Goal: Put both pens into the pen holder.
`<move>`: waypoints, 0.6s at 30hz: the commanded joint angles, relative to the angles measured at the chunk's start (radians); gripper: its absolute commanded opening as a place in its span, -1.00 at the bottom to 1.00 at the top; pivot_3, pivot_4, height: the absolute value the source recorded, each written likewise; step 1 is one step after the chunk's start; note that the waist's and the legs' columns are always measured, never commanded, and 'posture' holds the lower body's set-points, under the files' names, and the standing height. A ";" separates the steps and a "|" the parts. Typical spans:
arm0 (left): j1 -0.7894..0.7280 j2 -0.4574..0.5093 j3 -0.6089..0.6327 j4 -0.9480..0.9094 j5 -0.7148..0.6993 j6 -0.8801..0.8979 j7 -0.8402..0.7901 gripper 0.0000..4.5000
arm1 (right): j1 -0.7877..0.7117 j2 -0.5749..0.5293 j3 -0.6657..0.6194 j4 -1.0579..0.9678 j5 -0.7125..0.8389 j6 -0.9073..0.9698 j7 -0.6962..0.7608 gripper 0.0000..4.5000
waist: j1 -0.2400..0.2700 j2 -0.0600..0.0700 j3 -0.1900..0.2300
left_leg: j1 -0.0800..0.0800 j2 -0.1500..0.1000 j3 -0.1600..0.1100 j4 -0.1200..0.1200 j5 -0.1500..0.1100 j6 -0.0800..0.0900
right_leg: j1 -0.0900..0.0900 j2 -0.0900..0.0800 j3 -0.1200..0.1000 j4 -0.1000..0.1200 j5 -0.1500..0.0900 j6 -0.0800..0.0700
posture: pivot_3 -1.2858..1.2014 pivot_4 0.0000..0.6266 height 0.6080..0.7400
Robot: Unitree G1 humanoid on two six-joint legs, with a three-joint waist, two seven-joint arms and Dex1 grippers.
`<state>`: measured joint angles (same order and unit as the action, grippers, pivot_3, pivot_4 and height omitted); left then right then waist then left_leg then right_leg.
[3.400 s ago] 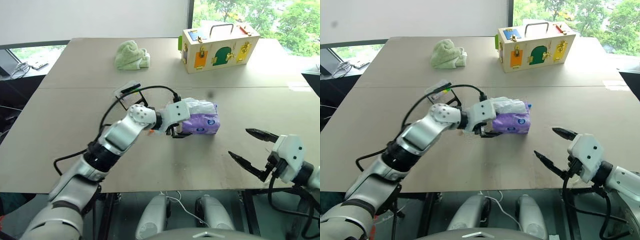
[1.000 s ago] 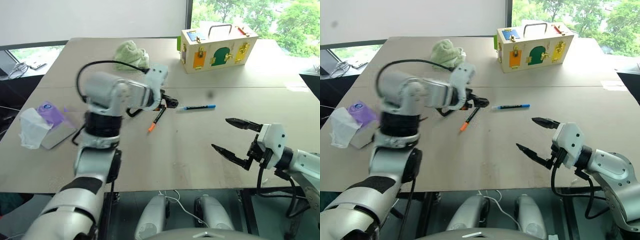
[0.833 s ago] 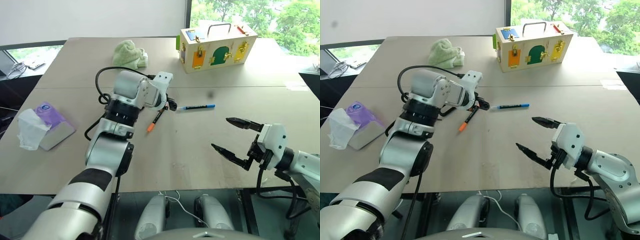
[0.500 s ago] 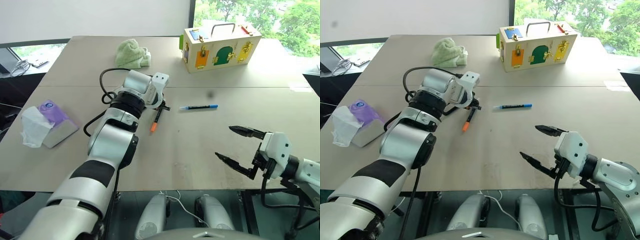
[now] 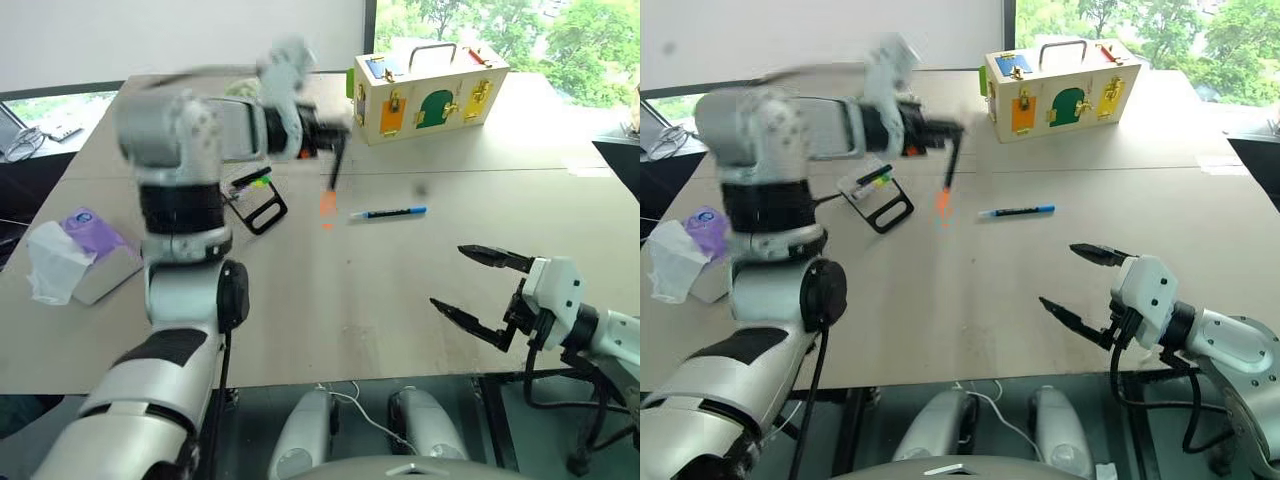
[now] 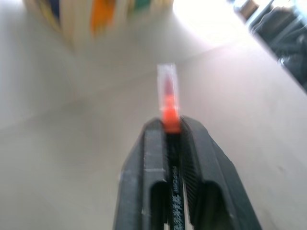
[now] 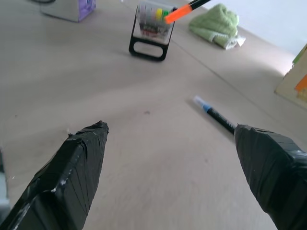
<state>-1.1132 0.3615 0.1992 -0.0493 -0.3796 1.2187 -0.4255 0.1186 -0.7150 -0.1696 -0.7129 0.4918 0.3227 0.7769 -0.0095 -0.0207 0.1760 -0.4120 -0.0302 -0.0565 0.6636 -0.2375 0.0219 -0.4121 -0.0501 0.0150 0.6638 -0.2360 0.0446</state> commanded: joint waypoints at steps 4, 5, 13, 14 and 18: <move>0.398 0.245 -0.165 -0.272 0.307 -0.959 -0.158 -0.98 | -0.086 0.013 0.028 0.039 0.022 -0.012 0.016 1.00 | 0.004 0.000 0.000 | 0.000 0.000 0.001 0.000 0.000 0.000 | 0.000 0.000 0.001 -0.001 0.000 -0.001 | 0.03 -0.52 1.00; 0.452 0.279 -0.182 -0.257 0.361 -1.090 -0.159 -0.98 | -0.095 0.014 0.034 0.047 0.021 -0.015 0.021 1.00 | 0.006 0.000 0.000 | 0.000 0.000 0.001 0.000 0.000 0.000 | 0.000 -0.001 0.001 -0.001 0.000 -0.001 | 0.03 -0.52 1.00; 0.565 0.352 -0.208 0.064 0.496 -1.694 -0.131 -0.98 | -0.171 0.016 0.067 0.100 0.023 -0.014 0.052 1.00 | 0.037 0.000 0.000 | -0.002 -0.001 -0.001 0.002 -0.003 0.007 | 0.001 -0.002 -0.003 -0.002 0.000 -0.001 | 0.03 -0.52 1.00; 0.556 0.347 -0.215 0.124 0.496 -1.748 -0.133 -0.98 | -0.178 0.017 0.072 0.106 0.020 -0.016 0.055 1.00 | 0.035 0.000 0.000 | -0.002 -0.001 0.000 0.002 -0.004 0.007 | 0.001 -0.002 -0.003 -0.002 0.000 -0.001 | 0.03 -0.52 1.00; 0.510 0.318 -0.225 0.297 0.463 -1.877 -0.147 -0.98 | -0.185 0.010 0.071 0.101 0.026 -0.008 0.061 1.00 | 0.032 0.000 0.000 | -0.002 -0.001 -0.001 0.003 -0.004 0.008 | 0.001 -0.001 -0.004 -0.002 0.001 0.000 | 0.03 -0.52 1.00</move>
<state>-0.5729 0.6836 -0.0315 0.2317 0.1129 -0.6040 -0.5710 -0.0572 -0.7005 -0.0865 -0.5857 0.5039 0.3232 0.8316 0.0221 -0.0205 0.1760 -0.4142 -0.0313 -0.0572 0.6668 -0.2415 0.0297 -0.4115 -0.0508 0.0105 0.6623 -0.2354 0.0442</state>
